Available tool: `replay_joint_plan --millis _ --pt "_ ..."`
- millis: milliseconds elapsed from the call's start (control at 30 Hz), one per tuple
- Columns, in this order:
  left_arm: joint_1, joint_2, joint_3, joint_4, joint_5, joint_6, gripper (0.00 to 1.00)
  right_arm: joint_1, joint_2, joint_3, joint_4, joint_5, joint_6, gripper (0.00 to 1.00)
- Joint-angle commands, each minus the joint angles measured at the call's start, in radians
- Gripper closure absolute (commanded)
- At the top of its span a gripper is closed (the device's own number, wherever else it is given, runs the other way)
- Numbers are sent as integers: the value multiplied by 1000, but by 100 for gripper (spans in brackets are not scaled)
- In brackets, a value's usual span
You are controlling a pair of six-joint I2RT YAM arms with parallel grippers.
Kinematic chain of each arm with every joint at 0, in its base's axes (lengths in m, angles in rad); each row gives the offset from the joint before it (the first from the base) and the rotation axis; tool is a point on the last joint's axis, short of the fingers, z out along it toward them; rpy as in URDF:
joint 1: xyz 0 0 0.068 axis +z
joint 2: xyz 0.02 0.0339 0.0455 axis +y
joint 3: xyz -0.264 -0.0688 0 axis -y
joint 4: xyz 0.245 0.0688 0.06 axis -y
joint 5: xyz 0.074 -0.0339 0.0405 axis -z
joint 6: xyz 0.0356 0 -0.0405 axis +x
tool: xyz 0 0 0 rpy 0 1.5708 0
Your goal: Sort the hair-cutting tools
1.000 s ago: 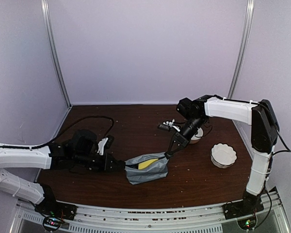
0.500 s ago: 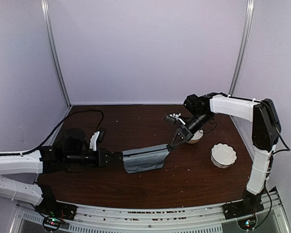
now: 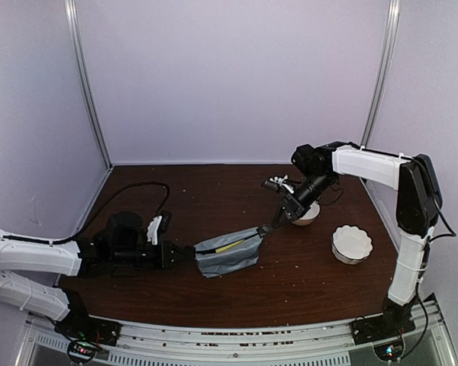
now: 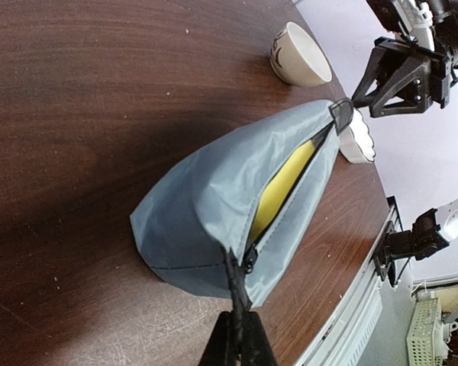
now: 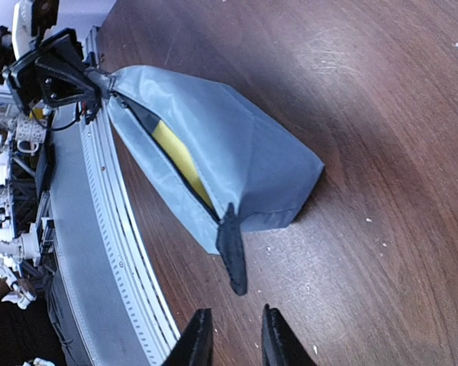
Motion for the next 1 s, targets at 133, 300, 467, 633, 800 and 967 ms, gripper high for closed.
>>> replay_joint_plan --millis 133,300,467,633,800,967 --pt "6 -23 -6 54 -19 3 86 -7 -208 131 115 268 78 52" --pt "6 -37 6 28 -39 5 71 -21 -320 84 371 616 211 0" --pt "6 -21 36 26 -34 10 71 -70 -296 51 501 549 272 0" --pt "6 4 48 29 -37 -3 73 4 -263 78 482 564 268 13" --pt "6 38 55 51 -23 -12 75 91 -215 98 431 385 297 30" --pt "6 80 70 50 -19 -30 75 192 -136 64 386 278 313 41"
